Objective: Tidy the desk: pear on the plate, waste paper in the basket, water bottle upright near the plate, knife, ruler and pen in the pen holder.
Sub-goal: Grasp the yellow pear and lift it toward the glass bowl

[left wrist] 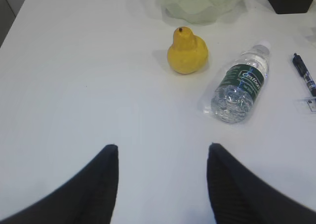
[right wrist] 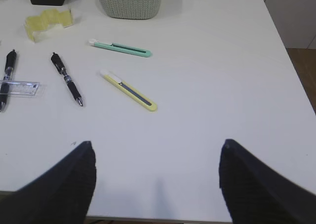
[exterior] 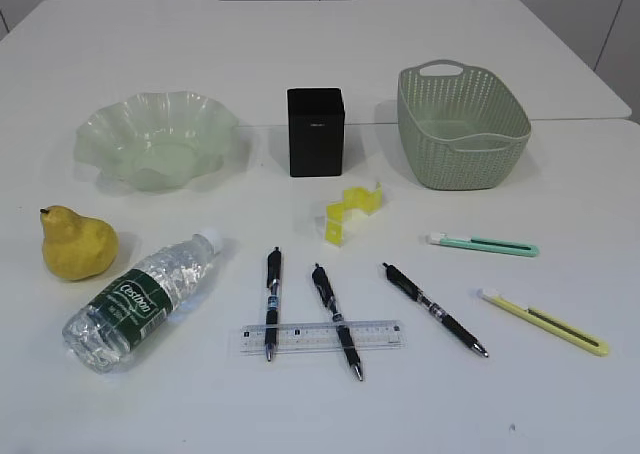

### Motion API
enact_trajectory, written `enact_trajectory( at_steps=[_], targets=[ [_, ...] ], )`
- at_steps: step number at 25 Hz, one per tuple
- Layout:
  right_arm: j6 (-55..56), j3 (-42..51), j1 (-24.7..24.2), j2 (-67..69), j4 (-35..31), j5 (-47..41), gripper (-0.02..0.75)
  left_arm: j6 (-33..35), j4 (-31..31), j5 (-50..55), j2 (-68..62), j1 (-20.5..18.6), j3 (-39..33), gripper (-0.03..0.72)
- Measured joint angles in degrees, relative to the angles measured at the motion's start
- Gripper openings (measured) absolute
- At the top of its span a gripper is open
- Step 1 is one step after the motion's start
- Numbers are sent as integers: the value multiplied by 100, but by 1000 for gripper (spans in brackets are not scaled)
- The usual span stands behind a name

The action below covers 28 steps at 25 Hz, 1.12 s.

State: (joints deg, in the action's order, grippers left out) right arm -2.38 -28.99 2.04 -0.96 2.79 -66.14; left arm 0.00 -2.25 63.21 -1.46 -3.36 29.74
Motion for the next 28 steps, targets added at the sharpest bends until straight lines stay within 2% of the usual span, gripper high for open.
enact_trajectory(
  at_steps=[28],
  targets=[
    [0, 0, 0, 0, 0, 0, 575, 0, 0, 0, 0, 0, 0, 402]
  ],
)
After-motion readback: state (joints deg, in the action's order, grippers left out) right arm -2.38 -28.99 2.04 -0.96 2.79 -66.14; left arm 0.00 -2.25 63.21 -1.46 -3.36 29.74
